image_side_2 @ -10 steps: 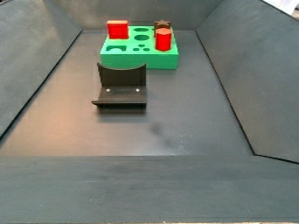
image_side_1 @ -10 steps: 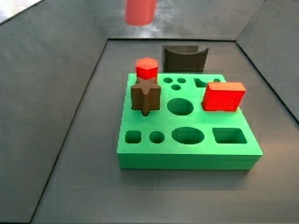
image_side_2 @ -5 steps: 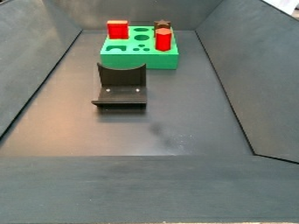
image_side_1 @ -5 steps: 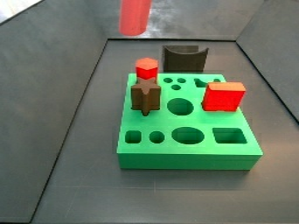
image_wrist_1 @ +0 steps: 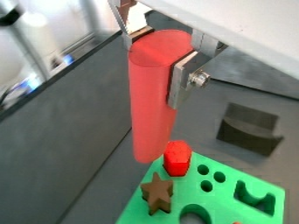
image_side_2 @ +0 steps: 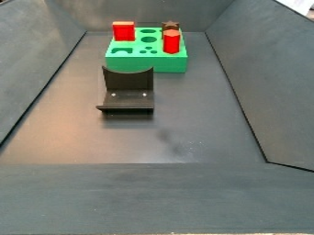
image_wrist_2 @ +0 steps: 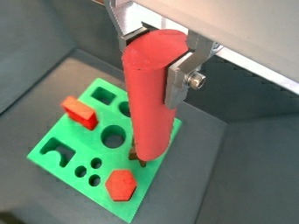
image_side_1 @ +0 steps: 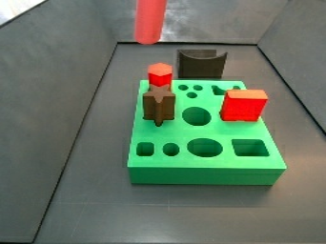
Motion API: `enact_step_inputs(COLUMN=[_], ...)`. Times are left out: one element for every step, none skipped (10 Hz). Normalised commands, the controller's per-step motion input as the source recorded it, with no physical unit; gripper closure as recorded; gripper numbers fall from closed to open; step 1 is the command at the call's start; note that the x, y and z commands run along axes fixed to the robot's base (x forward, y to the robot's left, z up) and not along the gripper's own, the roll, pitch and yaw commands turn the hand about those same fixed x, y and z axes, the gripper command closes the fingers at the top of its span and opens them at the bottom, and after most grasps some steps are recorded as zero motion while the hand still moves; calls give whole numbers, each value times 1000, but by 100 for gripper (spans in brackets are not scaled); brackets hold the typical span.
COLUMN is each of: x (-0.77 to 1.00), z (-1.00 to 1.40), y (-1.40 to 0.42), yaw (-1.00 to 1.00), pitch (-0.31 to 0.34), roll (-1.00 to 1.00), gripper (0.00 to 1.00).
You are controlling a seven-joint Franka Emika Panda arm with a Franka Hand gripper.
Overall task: Pick up the oval object. Move up. Place the oval object on the fixture. Regrasp the oval object. Move to above the board. Insert the oval object.
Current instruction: Move to above the board, then insert the oval object.
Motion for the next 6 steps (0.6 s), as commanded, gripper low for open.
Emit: enact_step_inputs(x=[-55,-48,-39,-30,0,0], z=[-2,-6,-1,-3,0,0], y=[15,14,11,9,-57,-306], yaw=[913,646,349,205,0,-43], pitch=[-336,-274,-181,-123,0,-57], roll=[-119,-73,-33,-21,0,26], gripper=[100,100,100,100,100,100])
